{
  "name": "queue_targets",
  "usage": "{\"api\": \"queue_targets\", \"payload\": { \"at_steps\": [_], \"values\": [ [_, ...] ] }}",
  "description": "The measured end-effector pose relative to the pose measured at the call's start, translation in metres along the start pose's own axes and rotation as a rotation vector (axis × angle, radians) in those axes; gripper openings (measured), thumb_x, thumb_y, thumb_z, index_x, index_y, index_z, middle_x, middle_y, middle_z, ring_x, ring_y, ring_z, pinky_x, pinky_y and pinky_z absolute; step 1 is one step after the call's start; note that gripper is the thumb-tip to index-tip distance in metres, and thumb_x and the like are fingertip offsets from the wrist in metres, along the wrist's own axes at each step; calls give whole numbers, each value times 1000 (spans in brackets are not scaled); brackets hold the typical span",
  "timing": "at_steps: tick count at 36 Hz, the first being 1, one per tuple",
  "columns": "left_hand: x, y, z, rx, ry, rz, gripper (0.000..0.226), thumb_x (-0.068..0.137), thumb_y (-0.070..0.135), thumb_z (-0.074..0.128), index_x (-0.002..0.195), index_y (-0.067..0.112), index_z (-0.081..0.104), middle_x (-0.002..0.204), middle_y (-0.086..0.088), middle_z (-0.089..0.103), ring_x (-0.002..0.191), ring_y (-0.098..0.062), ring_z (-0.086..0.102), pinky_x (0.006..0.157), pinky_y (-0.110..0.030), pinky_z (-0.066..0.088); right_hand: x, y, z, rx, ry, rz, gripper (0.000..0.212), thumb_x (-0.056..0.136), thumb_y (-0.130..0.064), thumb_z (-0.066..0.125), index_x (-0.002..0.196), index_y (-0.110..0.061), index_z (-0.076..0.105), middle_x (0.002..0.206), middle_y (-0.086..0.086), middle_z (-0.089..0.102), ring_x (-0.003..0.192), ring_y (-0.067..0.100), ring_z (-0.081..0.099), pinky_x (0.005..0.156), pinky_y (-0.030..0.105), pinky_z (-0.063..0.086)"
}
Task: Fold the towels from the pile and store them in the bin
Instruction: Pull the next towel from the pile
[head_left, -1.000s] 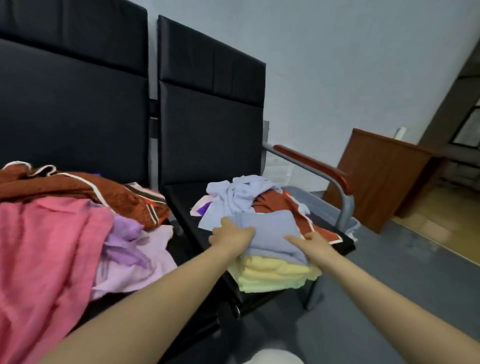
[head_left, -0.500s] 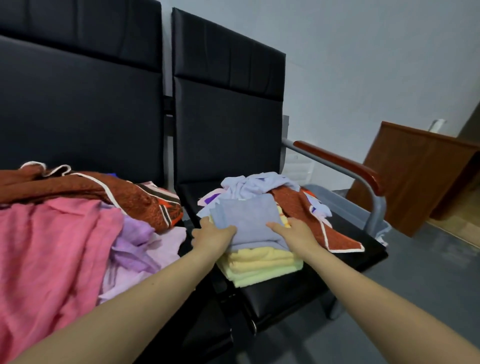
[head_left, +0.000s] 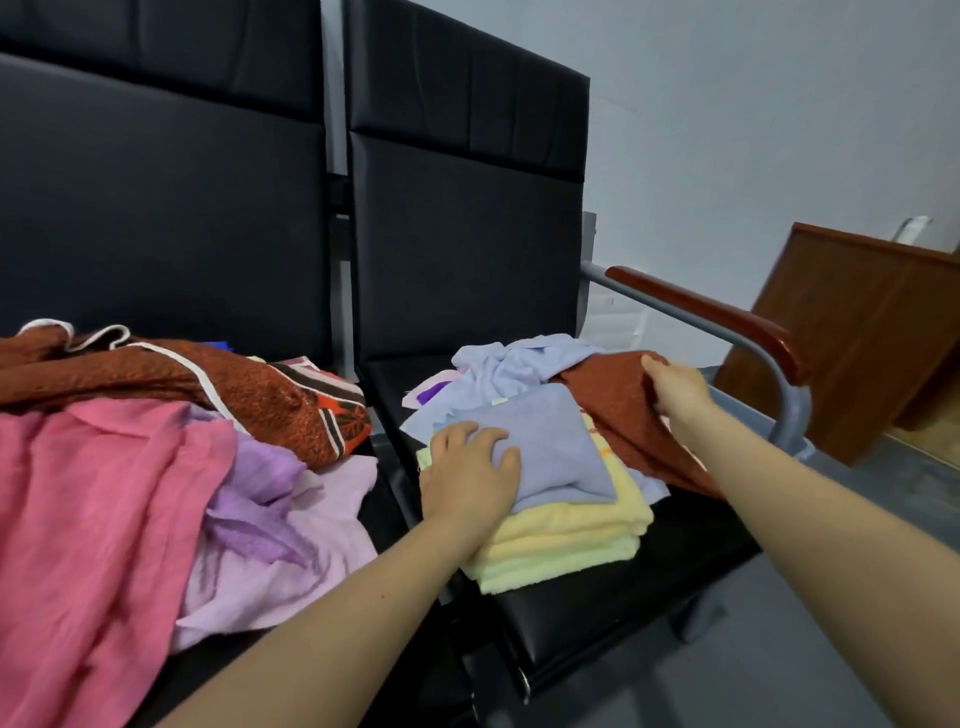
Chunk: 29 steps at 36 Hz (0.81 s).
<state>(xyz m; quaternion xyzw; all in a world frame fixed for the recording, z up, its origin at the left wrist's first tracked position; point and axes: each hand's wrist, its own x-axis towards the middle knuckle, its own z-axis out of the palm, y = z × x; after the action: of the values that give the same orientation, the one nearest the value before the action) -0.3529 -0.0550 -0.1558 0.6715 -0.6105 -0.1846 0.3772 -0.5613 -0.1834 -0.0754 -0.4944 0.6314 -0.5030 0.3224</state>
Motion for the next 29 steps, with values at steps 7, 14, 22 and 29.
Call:
{"api": "queue_targets", "payload": {
  "at_steps": [7, 14, 22, 29],
  "values": [
    [7, -6, 4, 46, -55, -29, 38, 100, 42, 37, 133, 30, 52, 143, 5, 36, 139, -15, 17, 105, -37, 33, 11, -85, -11, 469, -72, -34, 27, 100, -16, 47, 75, -15, 57, 75, 4, 58, 67, 16, 56, 67, 28, 50],
    [7, -3, 5, 95, -78, -46, 37, 100, 42, 36, 133, 32, 51, 144, 7, 35, 139, -15, 17, 105, -36, 35, 12, -176, -32, 811, -59, -118, 25, 97, -14, 47, 74, -15, 54, 56, 0, 57, 55, 16, 57, 52, 22, 50],
    [18, 11, -11, 139, -205, -97, 38, 103, 33, 28, 127, 26, 57, 139, 4, 46, 134, -21, 31, 106, -32, 28, -4, -251, -50, 1169, -104, -146, 30, 100, -22, 42, 78, -9, 58, 81, 9, 62, 72, 23, 63, 63, 31, 55],
    [31, 40, -42, -116, -234, -227, 58, 103, 49, 18, 128, 16, 59, 131, -4, 59, 122, -24, 51, 102, -29, 36, -54, -337, -53, 1274, -257, -251, 39, 105, -23, 37, 76, -5, 55, 80, 14, 60, 72, 26, 59, 68, 36, 51]
  ]
}}
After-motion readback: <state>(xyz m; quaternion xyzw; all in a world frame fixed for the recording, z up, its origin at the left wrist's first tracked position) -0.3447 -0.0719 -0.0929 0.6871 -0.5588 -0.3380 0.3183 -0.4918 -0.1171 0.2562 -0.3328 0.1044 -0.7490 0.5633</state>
